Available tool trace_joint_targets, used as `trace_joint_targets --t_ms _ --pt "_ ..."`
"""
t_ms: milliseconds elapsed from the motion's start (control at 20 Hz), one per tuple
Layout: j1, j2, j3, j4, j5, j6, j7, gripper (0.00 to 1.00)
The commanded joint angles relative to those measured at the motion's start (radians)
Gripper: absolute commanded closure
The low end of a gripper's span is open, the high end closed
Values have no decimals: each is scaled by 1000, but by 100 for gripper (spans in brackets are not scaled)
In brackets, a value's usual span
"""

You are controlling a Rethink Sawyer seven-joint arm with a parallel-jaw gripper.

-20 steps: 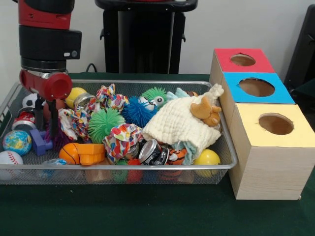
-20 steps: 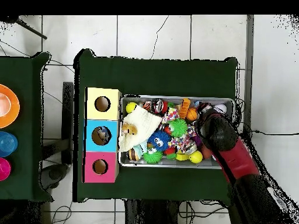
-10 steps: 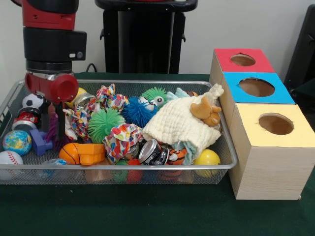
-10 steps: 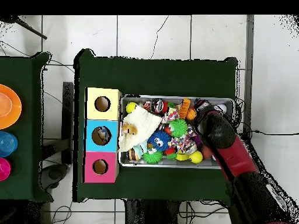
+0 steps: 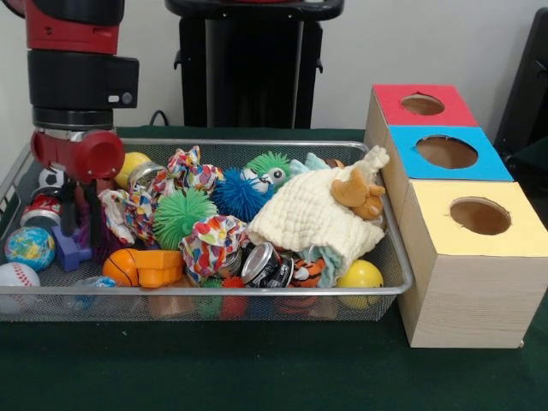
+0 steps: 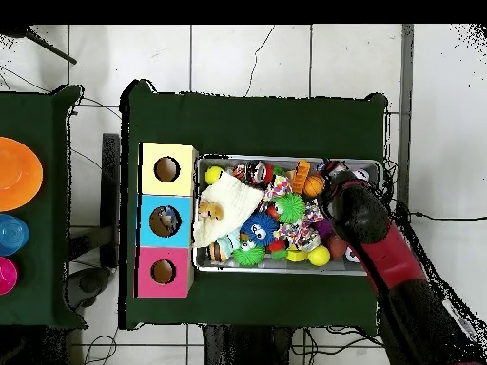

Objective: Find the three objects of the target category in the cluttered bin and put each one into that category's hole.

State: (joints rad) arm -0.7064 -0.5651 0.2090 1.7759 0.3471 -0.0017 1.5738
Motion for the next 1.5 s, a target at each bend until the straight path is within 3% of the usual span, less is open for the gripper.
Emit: trace_joint_targets --t_ms 50,600,1500 --pt "-48 91 133 45 -88 -115 223 0" --pt "-89 129 185 48 -134 -159 251 0" --pt "-92 131 197 66 -147 -194 279 0"
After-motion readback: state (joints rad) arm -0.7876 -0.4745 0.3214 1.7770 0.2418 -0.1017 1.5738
